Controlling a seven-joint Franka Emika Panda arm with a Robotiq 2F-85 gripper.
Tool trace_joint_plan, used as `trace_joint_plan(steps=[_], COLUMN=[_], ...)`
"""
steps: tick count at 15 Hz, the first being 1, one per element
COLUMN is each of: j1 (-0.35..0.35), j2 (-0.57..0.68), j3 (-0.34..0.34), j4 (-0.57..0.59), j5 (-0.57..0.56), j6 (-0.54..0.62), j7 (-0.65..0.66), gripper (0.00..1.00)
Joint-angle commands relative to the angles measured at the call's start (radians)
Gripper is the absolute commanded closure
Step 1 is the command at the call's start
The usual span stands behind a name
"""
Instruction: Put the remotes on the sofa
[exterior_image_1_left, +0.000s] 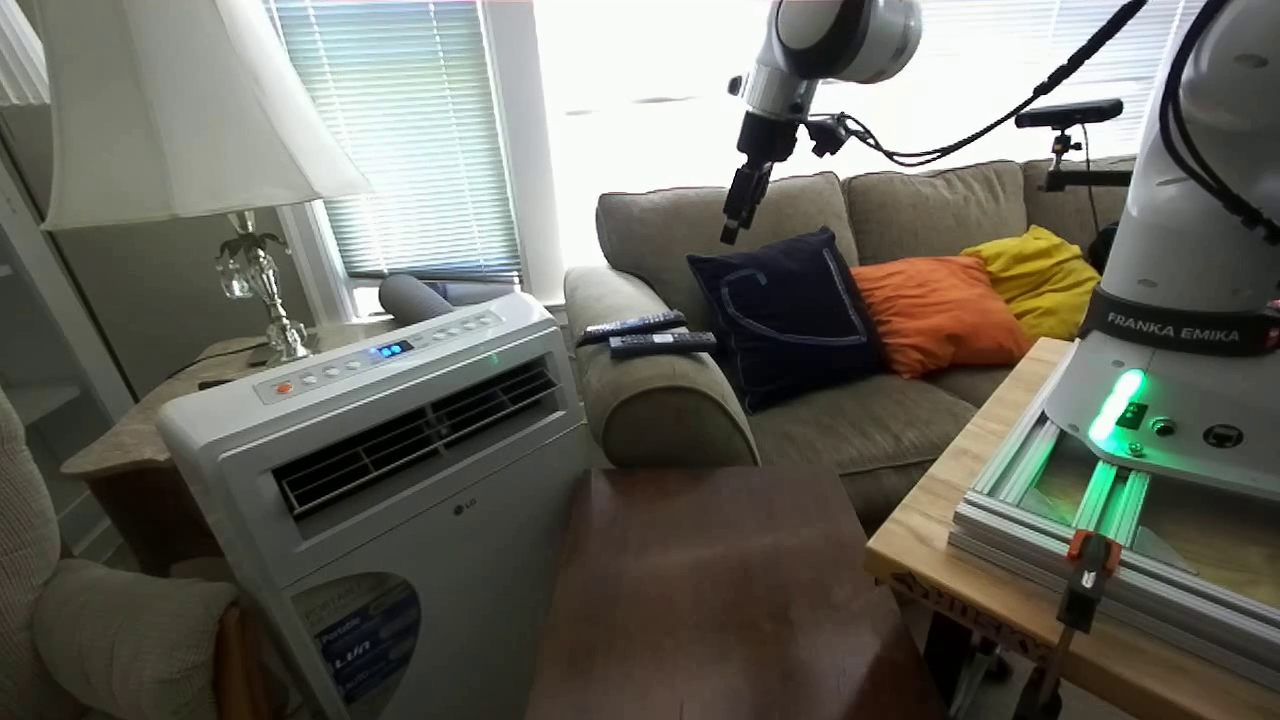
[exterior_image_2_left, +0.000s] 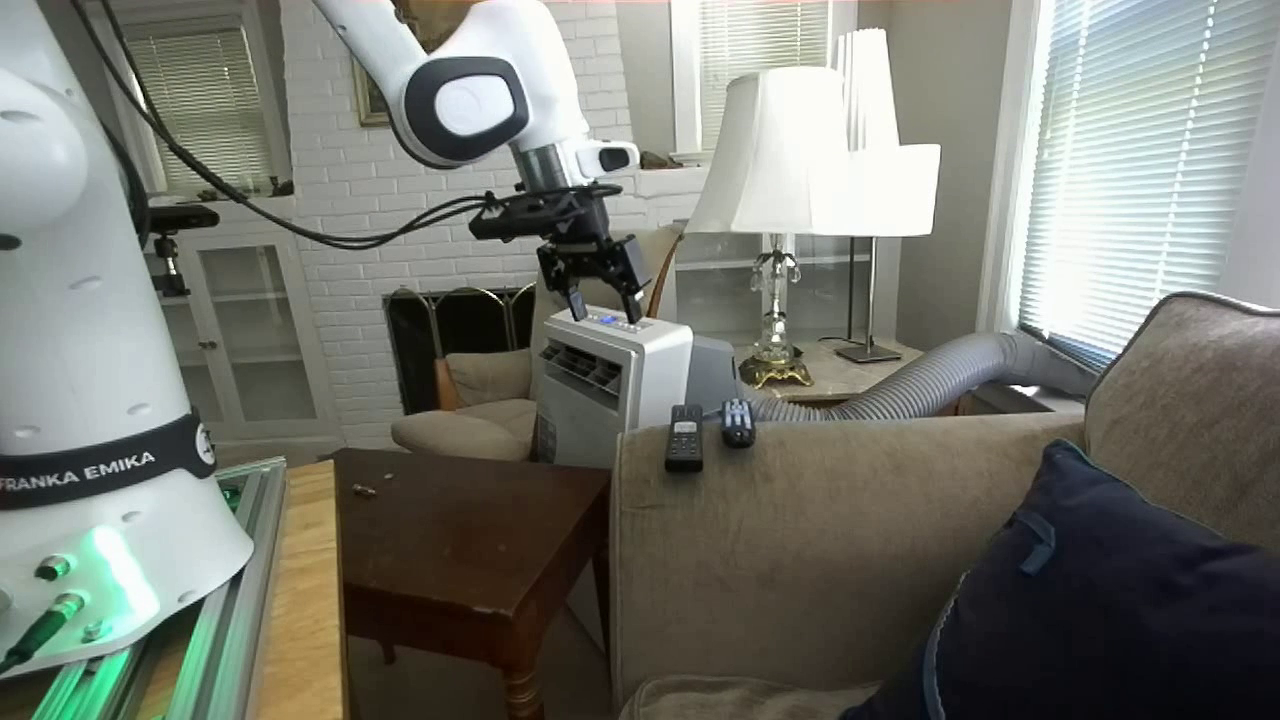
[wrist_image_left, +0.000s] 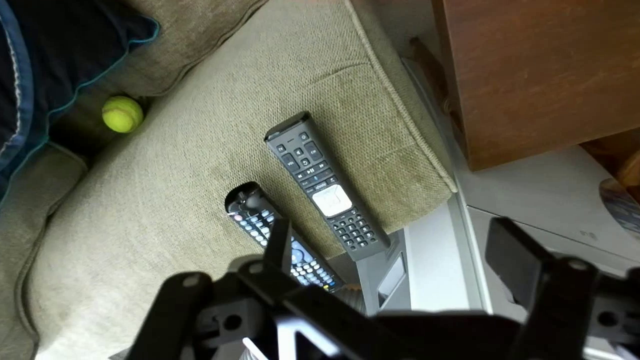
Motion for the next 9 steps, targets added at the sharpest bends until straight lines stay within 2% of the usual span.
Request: trace_joint_plan(steps=[1, 4, 9], j1=[-0.048, -0.064, -0.072], j2=[0.182, 0.276, 0.424], j3=[0.066, 0.093, 0.116], j4=[0.117, 0.225, 0.417], j5=[-0.127, -0.227, -0.283], j6=[0.038, -0.041, -0.166], j7=[0.089, 0.106, 0.103], gripper=[0.00, 0.00, 0.00])
